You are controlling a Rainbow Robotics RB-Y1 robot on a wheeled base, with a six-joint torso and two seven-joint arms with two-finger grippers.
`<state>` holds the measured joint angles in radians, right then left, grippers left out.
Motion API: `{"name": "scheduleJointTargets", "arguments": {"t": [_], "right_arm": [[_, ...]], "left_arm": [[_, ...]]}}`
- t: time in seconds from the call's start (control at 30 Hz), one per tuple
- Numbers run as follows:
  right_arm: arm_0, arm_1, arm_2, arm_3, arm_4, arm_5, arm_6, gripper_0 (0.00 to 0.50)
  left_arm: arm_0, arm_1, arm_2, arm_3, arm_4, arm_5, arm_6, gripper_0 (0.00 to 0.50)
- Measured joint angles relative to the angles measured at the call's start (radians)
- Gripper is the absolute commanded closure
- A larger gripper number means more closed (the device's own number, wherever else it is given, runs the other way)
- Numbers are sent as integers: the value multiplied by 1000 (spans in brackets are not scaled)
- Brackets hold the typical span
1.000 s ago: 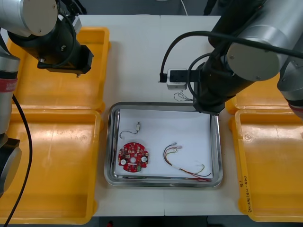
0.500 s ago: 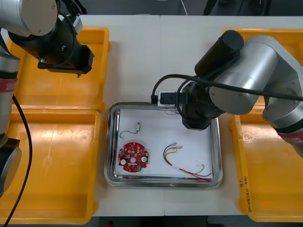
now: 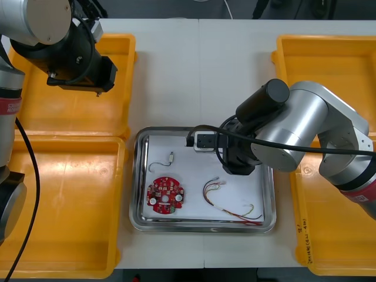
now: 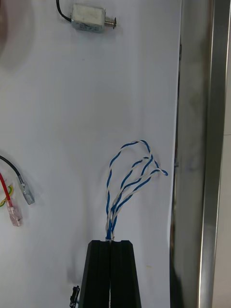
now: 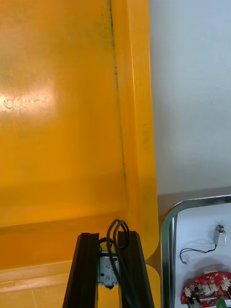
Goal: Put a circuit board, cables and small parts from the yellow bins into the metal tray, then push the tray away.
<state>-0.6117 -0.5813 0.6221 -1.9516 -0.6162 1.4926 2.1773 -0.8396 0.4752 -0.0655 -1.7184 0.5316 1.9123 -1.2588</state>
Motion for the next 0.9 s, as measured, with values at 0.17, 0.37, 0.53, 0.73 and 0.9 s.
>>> {"name": "scheduleJointTargets", "arguments": {"t": [0.17,0.37,0.53,0.73,0.9], "right_arm": [[17,-8,0,8,6,-10,0,500],[29,-10,0,9,15,-11,0,500],[32,-12,0,9,21,-12,0,500],[32,-12,0,9,24,-18,0,353],[32,-12,0,9,25,-24,0,0]], "left_arm": [[0,0,0,0,1,0,0,500],[0,0,0,0,2,0,1,500],[0,0,0,0,3,0,1,500],[0,0,0,0,5,0,1,500],[0,0,0,0,5,0,1,500]]}}
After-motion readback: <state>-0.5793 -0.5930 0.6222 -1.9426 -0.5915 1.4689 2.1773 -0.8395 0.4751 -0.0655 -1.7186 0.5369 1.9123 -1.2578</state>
